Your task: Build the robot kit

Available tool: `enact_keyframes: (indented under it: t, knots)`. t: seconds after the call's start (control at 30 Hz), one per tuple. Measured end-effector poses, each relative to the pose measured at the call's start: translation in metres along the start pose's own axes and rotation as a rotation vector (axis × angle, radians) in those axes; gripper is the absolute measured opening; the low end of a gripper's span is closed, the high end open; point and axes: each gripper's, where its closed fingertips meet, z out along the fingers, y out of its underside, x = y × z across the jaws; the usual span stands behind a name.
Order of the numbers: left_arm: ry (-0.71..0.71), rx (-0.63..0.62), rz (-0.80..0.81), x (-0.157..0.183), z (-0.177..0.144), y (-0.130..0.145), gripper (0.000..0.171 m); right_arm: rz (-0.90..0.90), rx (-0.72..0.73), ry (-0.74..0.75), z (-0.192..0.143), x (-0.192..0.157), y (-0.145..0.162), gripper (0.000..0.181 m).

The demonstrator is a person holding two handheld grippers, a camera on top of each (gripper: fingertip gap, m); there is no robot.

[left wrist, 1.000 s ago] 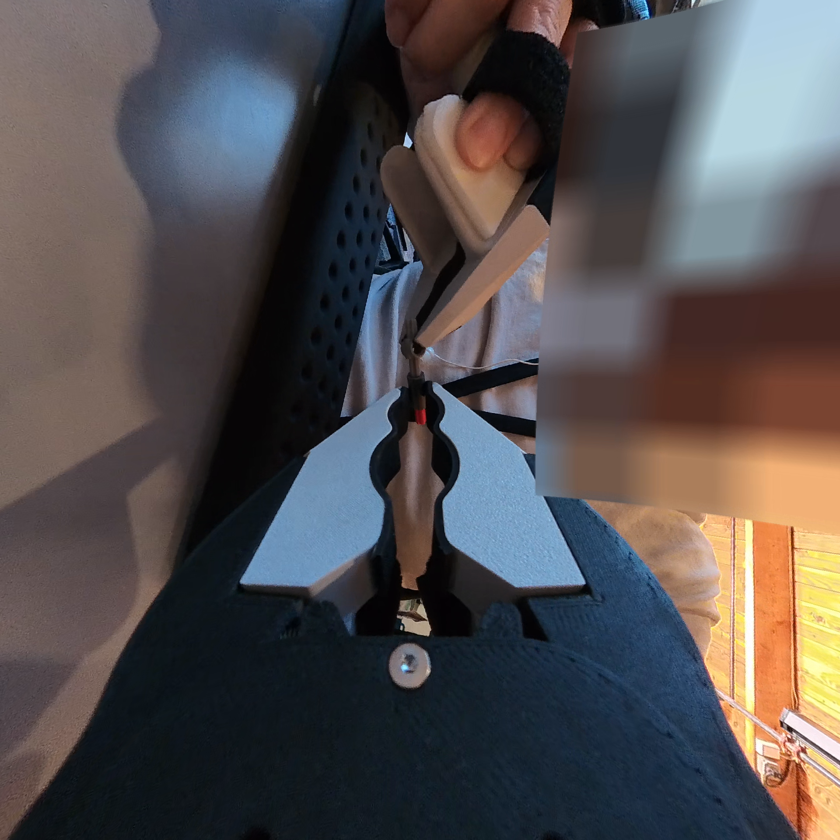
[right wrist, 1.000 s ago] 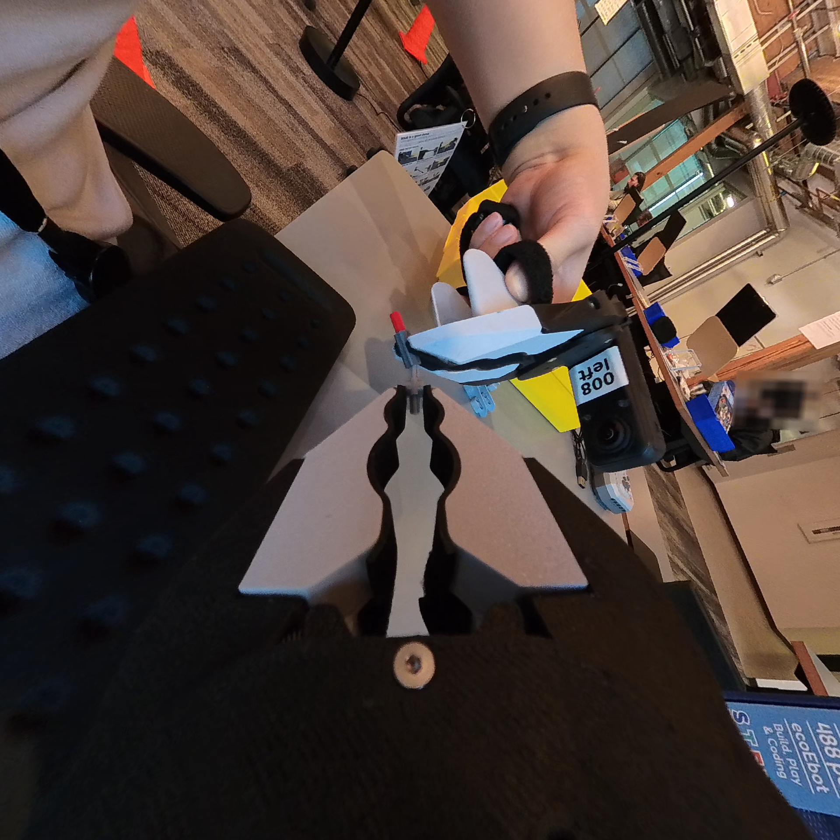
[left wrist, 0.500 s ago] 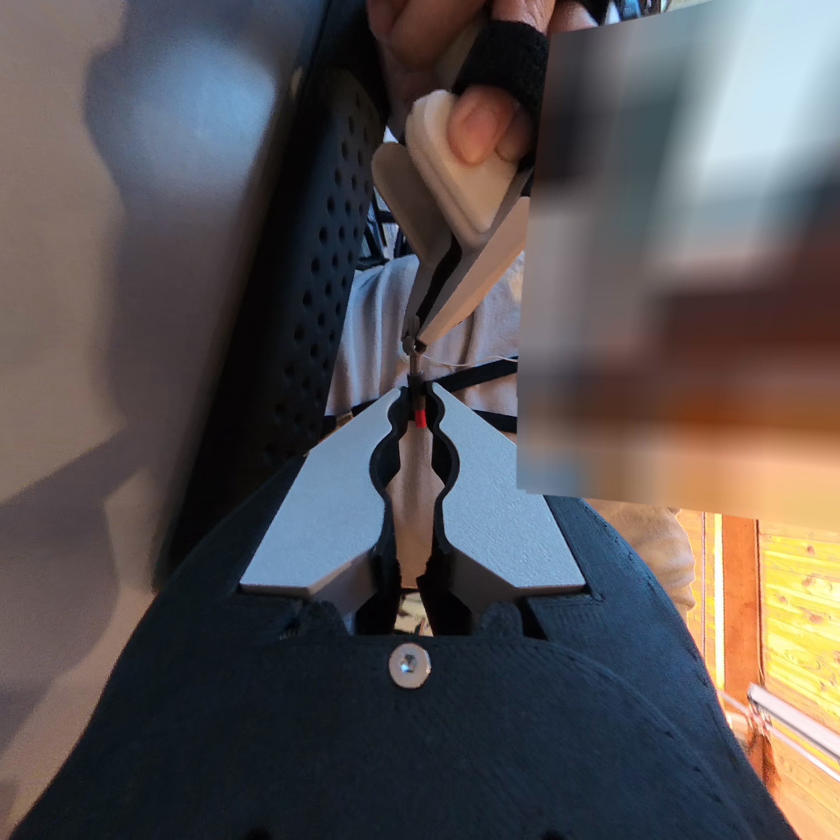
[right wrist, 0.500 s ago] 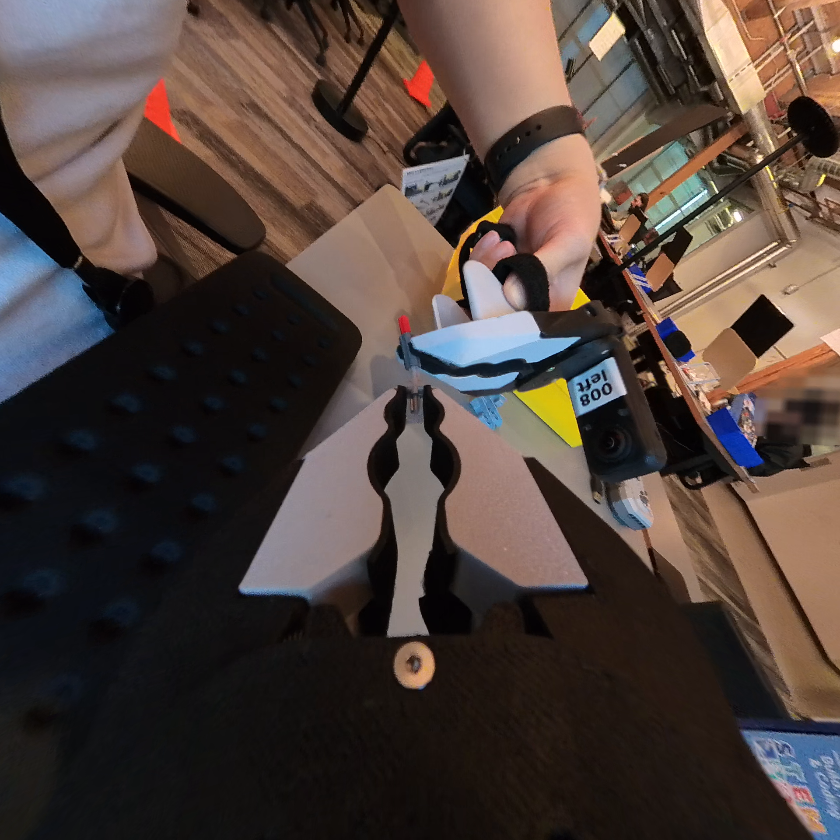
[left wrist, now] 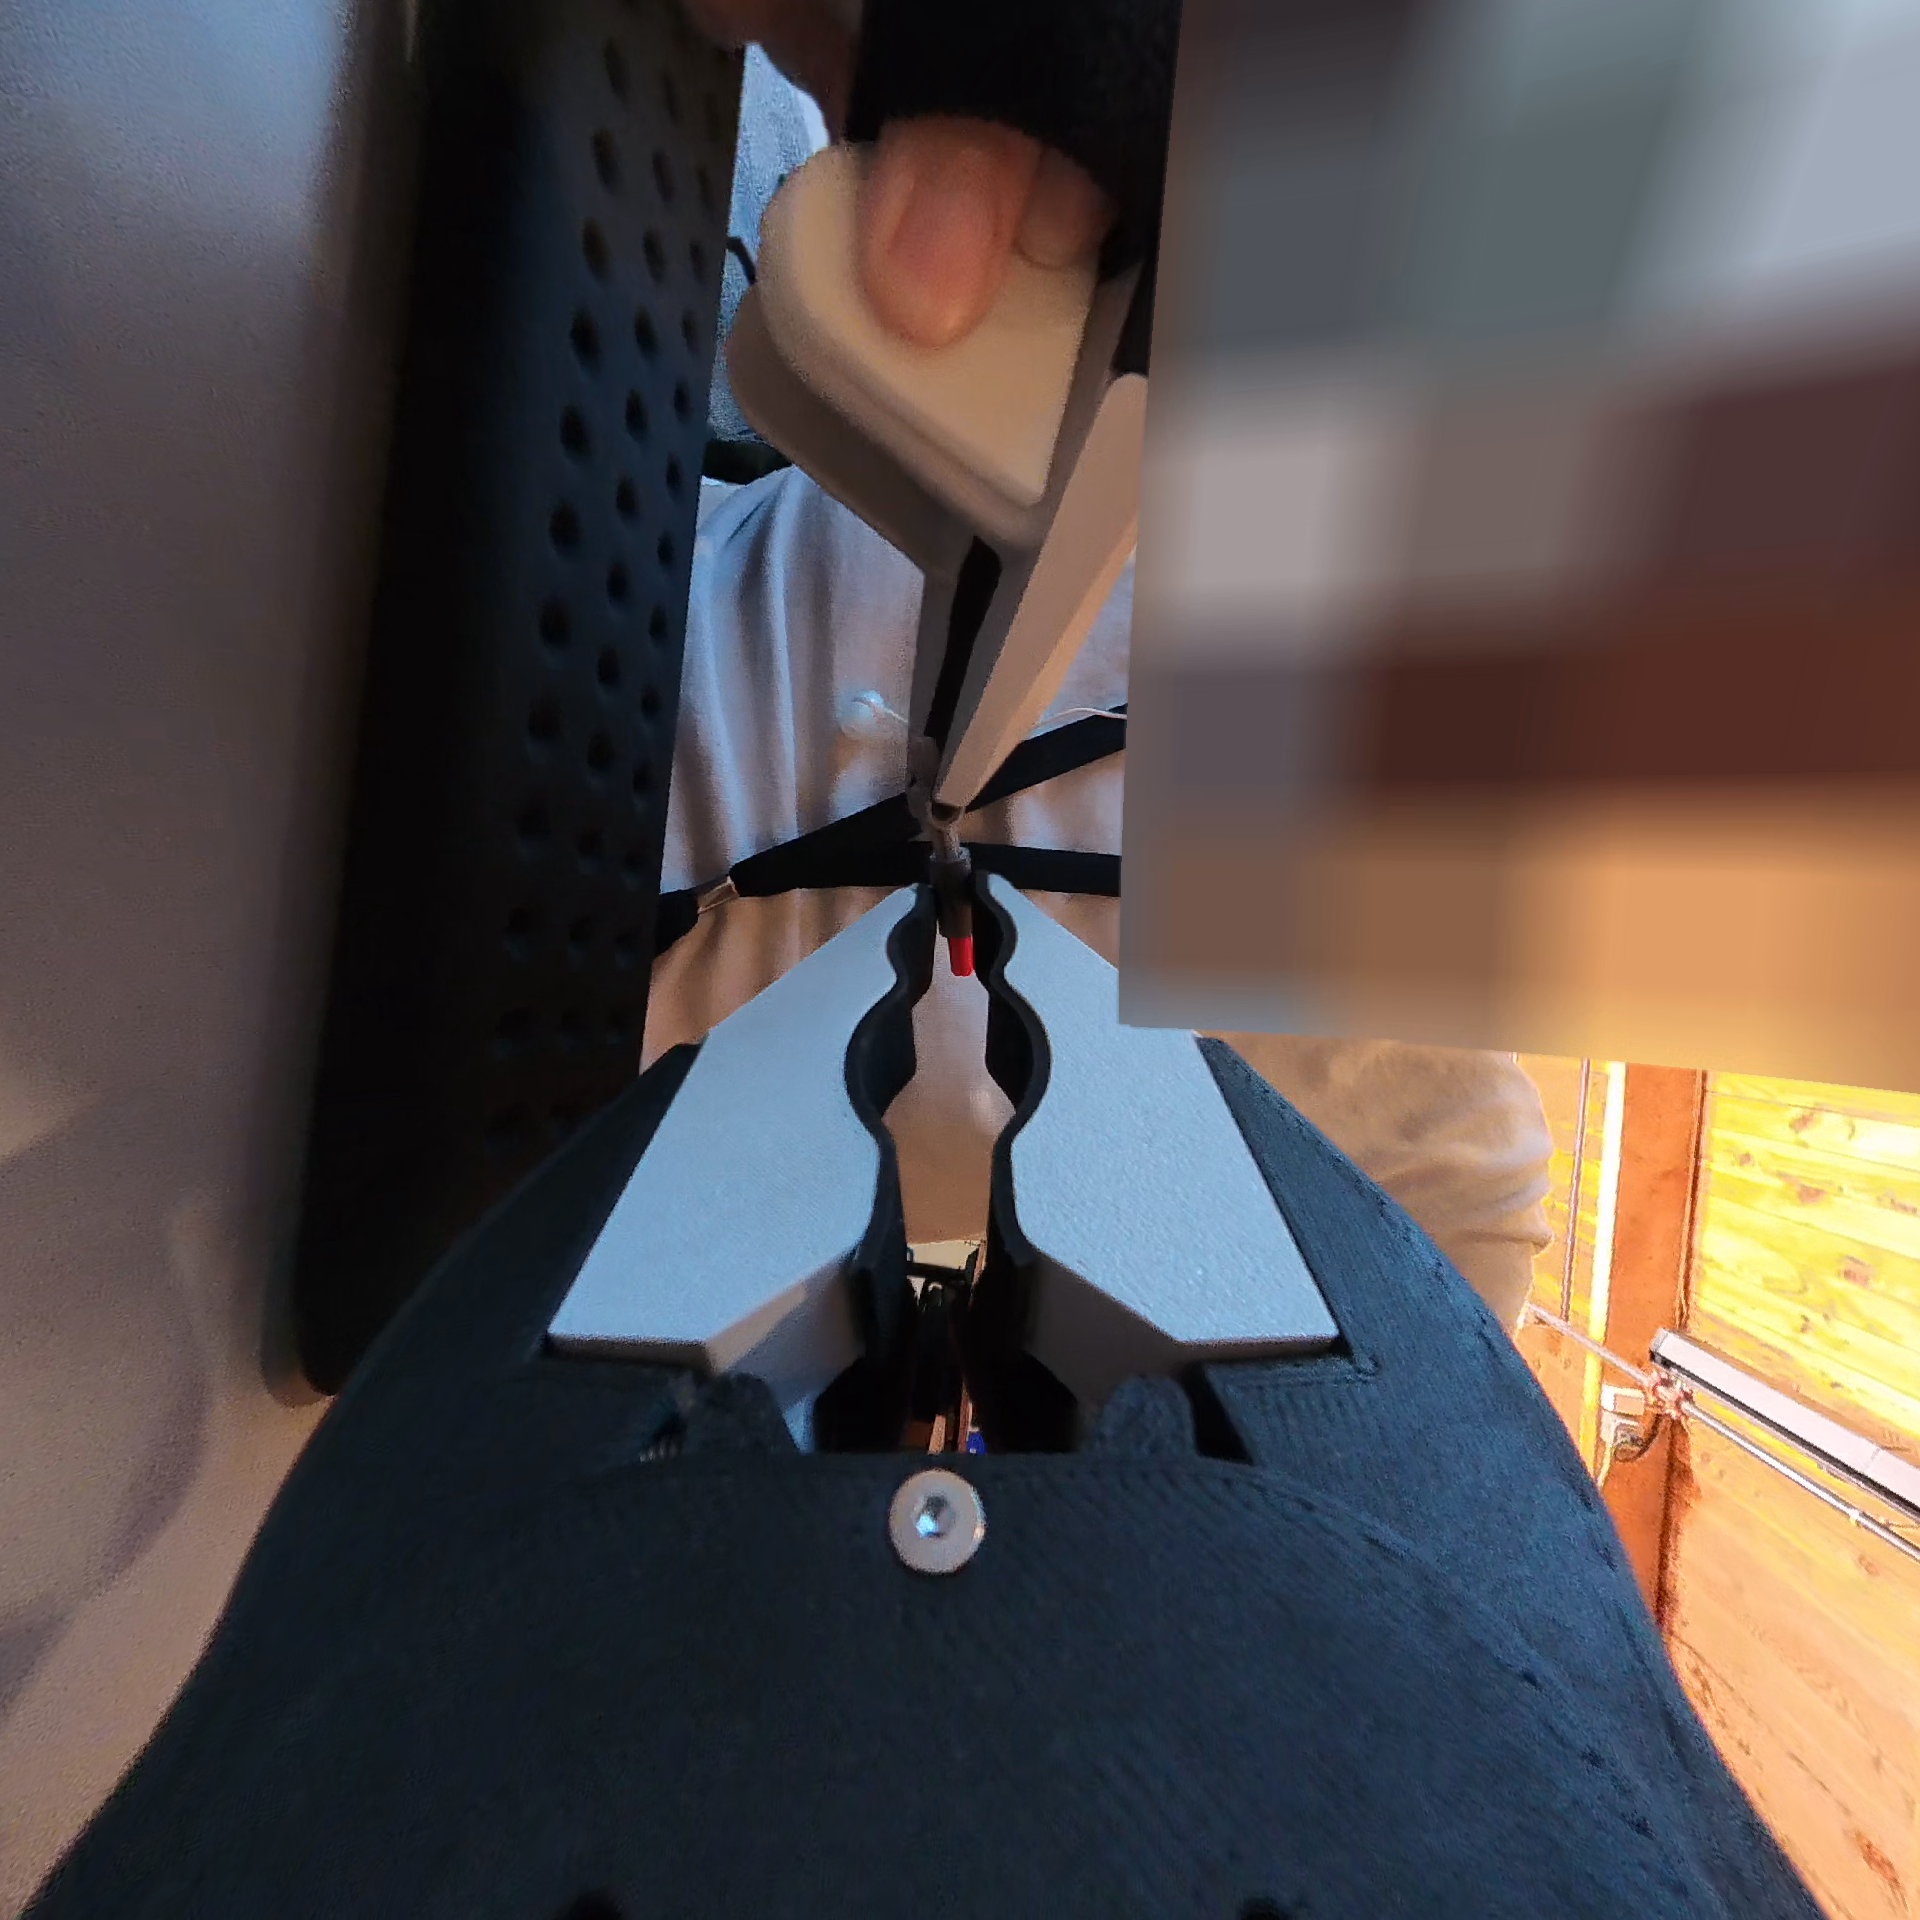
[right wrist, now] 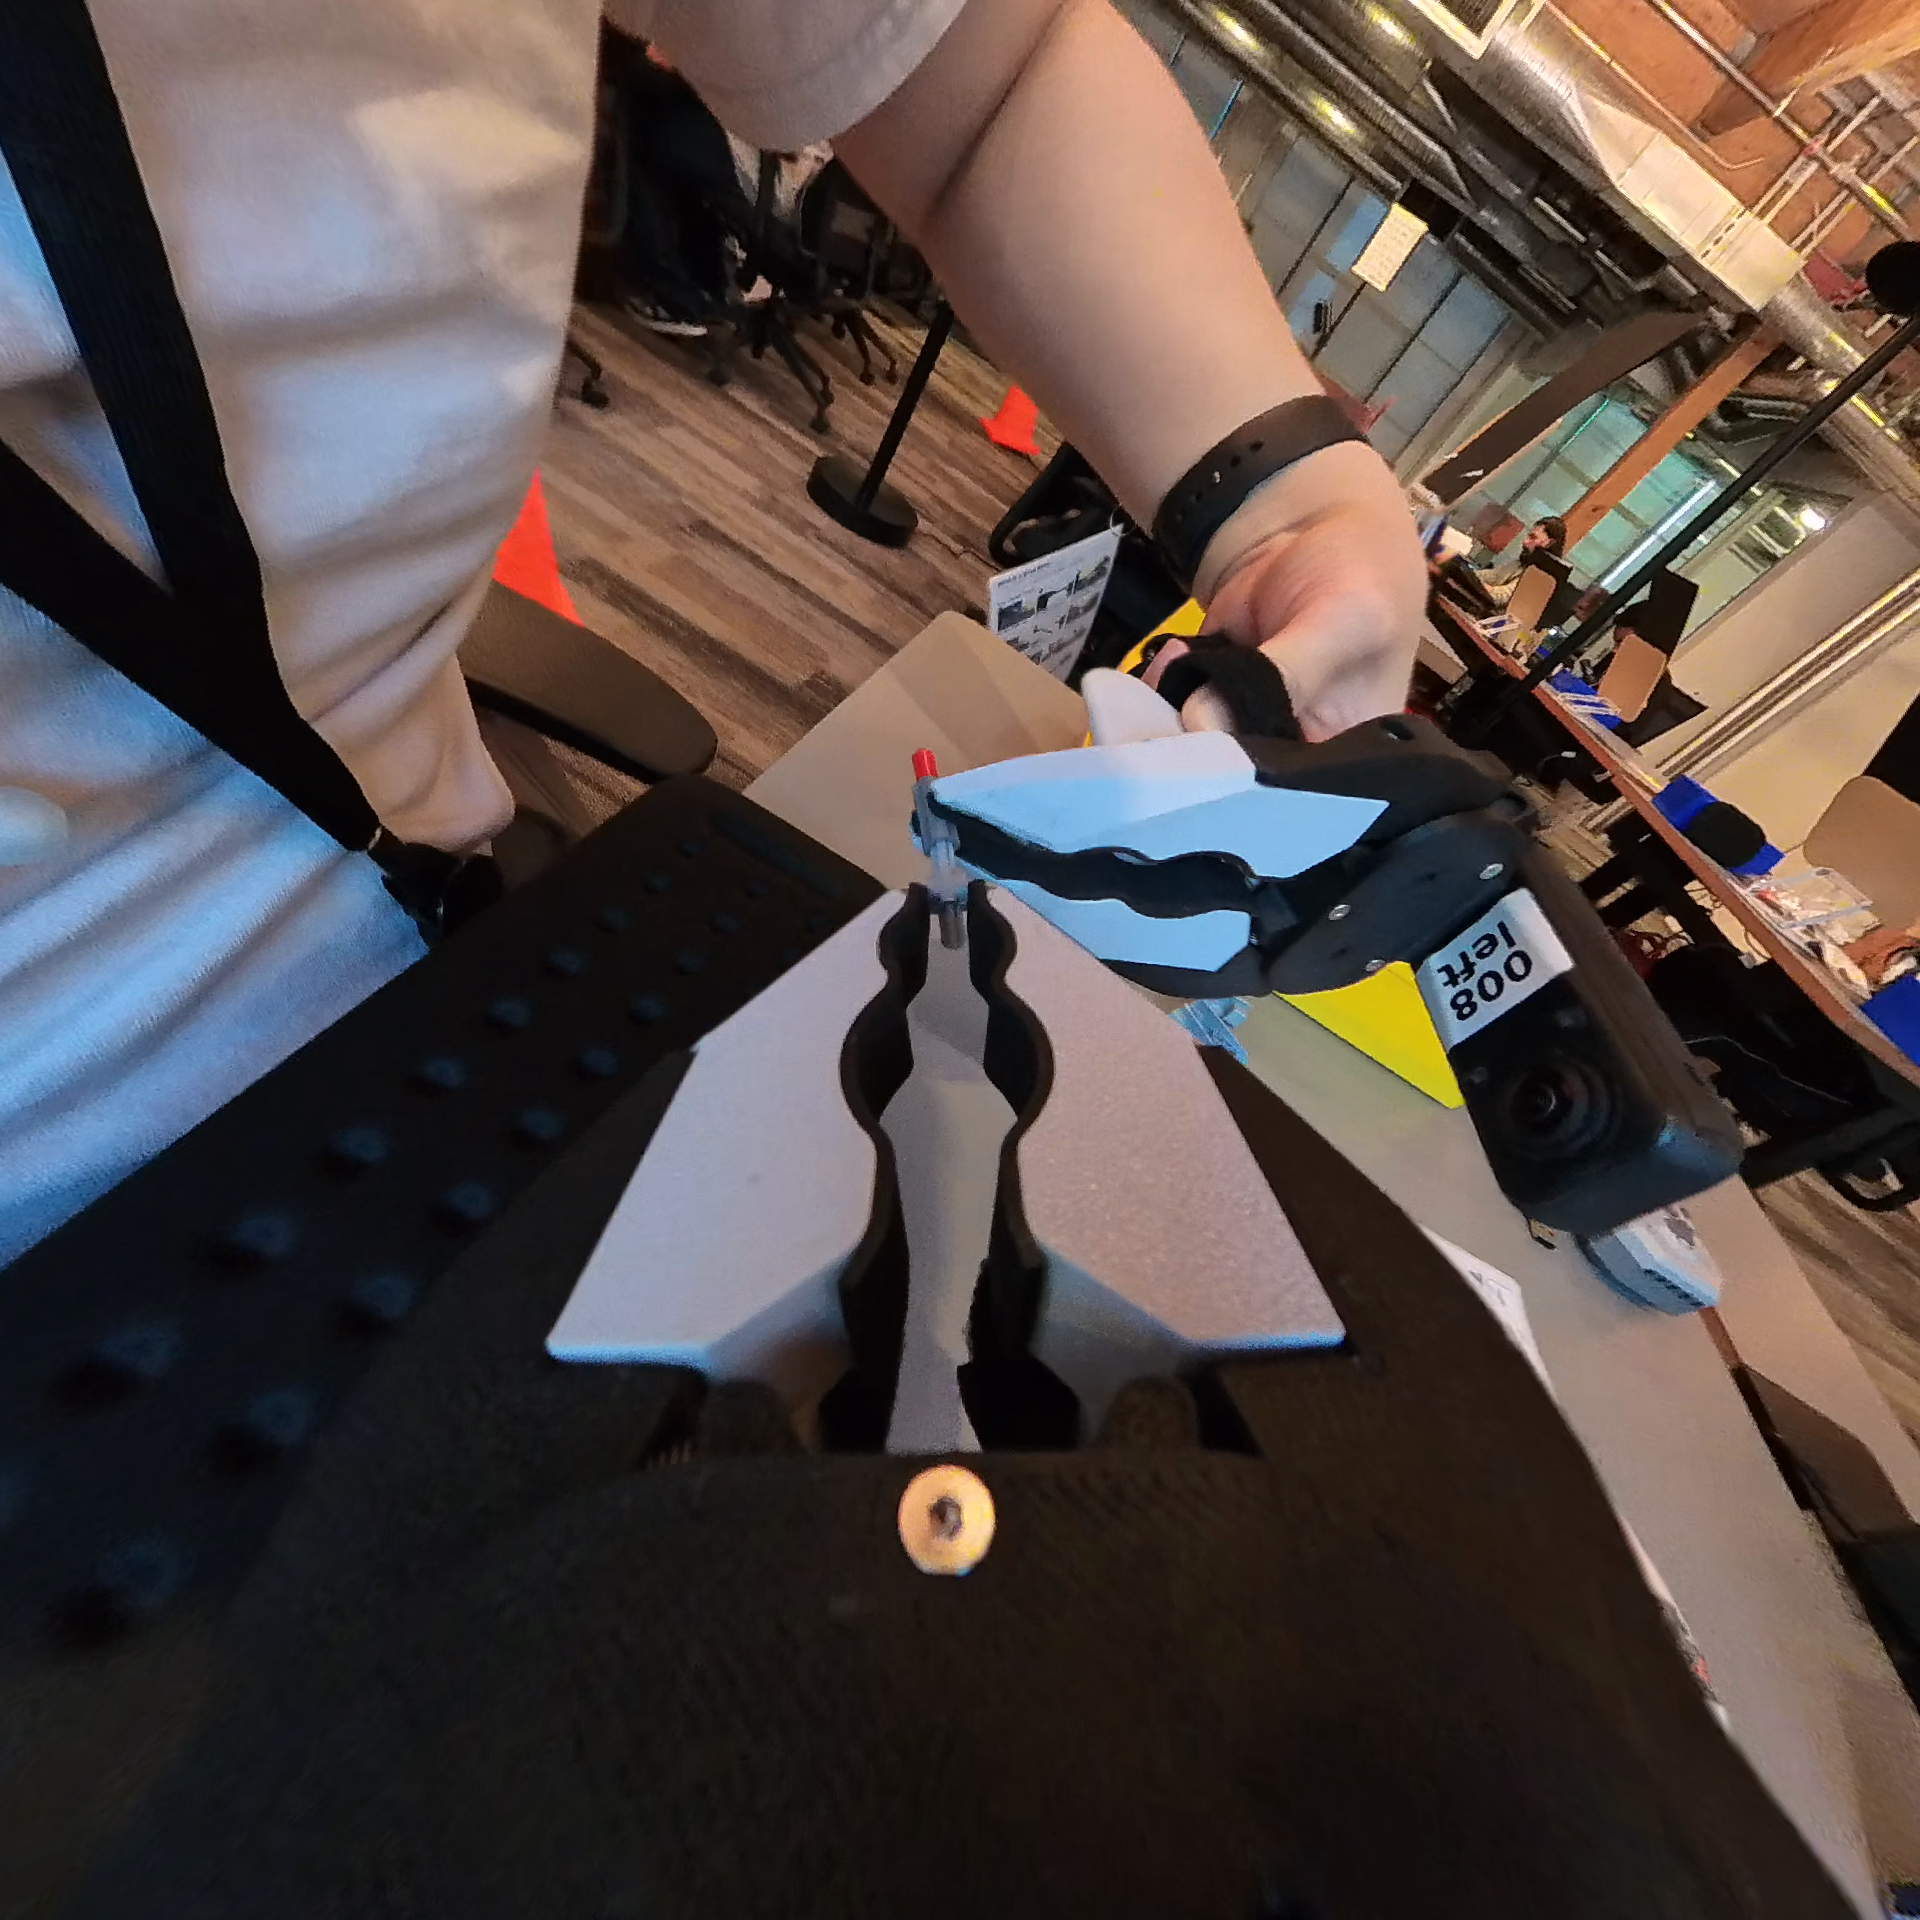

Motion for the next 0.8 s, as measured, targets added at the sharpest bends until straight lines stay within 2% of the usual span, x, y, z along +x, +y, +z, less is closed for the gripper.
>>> enact_keyframes:
  t: [0.17, 0.3, 0.8]
  knots:
    - [0.001, 0.035, -0.045, -0.002, -0.006, -0.003, 0.004, -0.024, -0.032, 0.034, 0.0, 0.004, 0.002, 0.006]
    - [0.005, -0.011, -0.068, -0.005, 0.001, 0.003, 0.004, -0.023, -0.028, -0.006, 0.004, -0.004, 0.002, 0.006]
    - [0.0, -0.002, 0.018, 0.002, 0.002, -0.005, 0.004, 0.133, 0.061, -0.044, -0.003, 0.003, -0.001, 0.007]
